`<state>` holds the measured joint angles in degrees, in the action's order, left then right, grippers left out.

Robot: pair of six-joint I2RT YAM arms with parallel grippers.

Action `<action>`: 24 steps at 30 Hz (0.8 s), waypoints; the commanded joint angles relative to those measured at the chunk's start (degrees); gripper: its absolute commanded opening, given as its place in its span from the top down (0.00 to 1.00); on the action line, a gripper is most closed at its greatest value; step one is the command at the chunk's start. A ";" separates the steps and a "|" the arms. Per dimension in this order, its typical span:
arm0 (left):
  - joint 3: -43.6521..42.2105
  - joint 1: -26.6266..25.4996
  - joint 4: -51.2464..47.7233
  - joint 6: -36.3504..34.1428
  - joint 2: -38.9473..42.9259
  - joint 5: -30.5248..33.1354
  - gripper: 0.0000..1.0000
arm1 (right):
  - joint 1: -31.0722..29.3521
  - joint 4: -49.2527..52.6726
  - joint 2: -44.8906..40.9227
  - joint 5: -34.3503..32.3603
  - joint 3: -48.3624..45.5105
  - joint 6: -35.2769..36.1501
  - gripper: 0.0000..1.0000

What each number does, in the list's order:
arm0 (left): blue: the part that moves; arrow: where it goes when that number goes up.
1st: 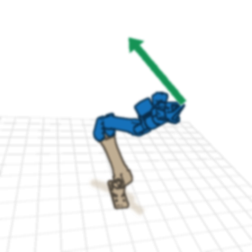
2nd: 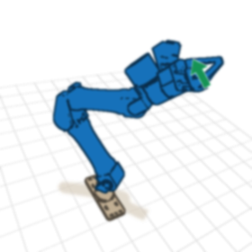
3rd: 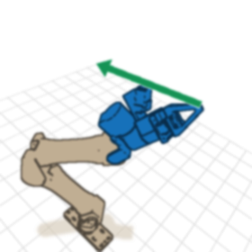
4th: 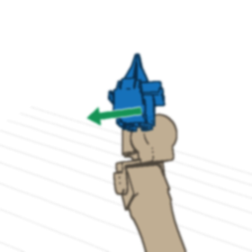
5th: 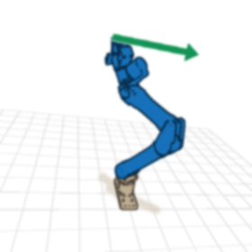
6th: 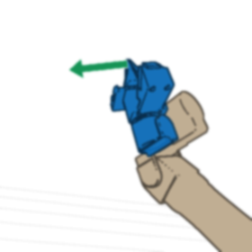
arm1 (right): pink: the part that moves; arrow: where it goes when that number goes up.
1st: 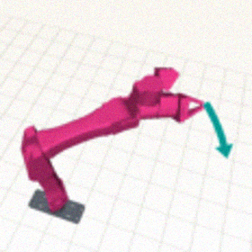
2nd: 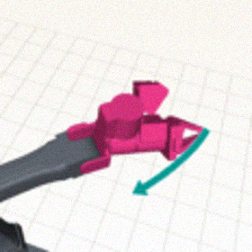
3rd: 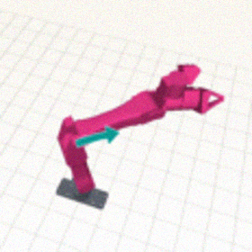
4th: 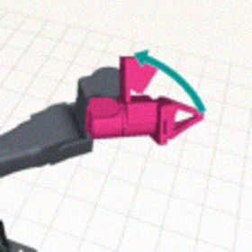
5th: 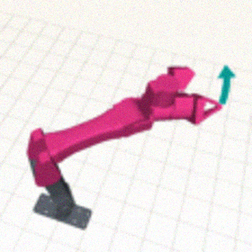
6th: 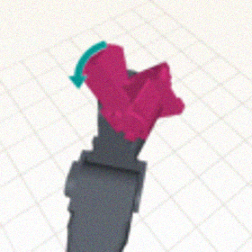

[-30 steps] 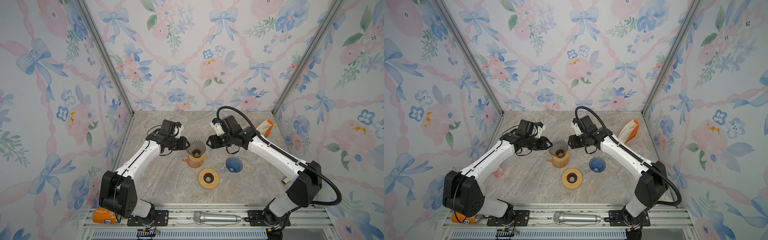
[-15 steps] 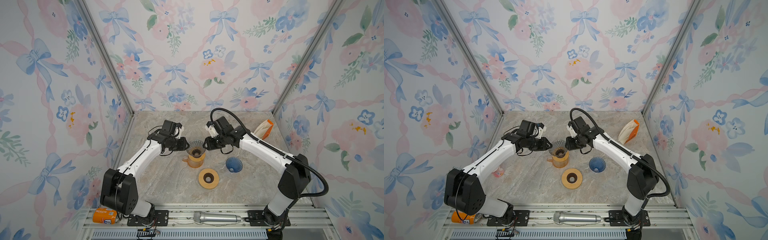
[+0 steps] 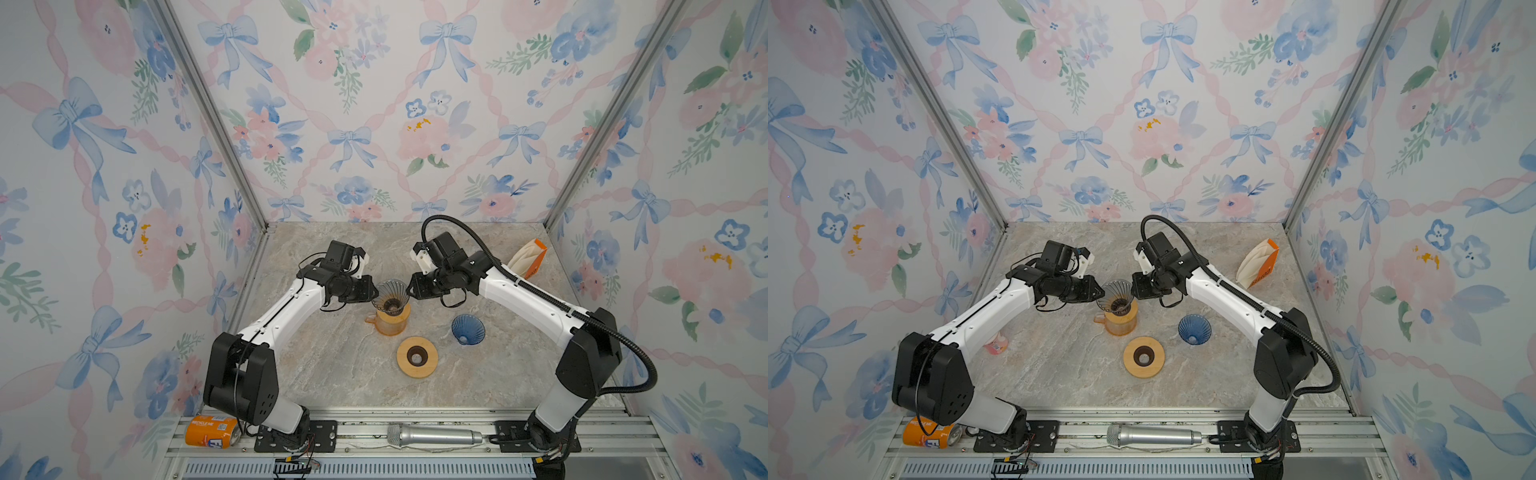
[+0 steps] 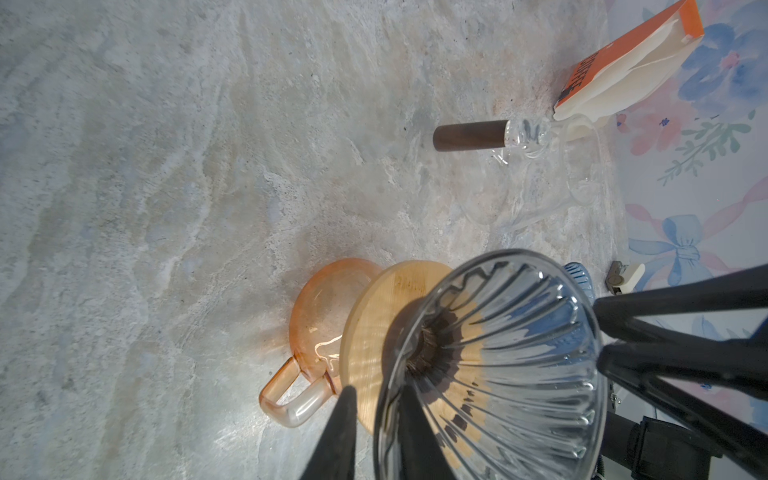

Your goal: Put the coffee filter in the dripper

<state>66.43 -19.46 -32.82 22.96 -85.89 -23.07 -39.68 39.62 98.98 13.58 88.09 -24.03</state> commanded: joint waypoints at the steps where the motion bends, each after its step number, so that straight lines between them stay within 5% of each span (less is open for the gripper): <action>1: 1.32 -0.30 0.12 -1.34 -0.77 -0.84 0.79 | 0.50 -0.44 1.56 1.45 -0.12 -0.34 0.74; 9: 1.96 -0.72 0.10 -1.08 -0.60 -1.06 0.80 | 0.92 0.28 2.77 1.97 0.76 -0.38 0.74; 24: 1.57 -0.86 0.11 -0.97 -0.86 -0.57 0.85 | 1.36 0.11 2.47 2.38 -1.04 -1.01 0.90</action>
<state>67.31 -20.29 -32.73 22.98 -85.95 -24.08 -38.92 38.61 101.38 15.70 88.03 -25.19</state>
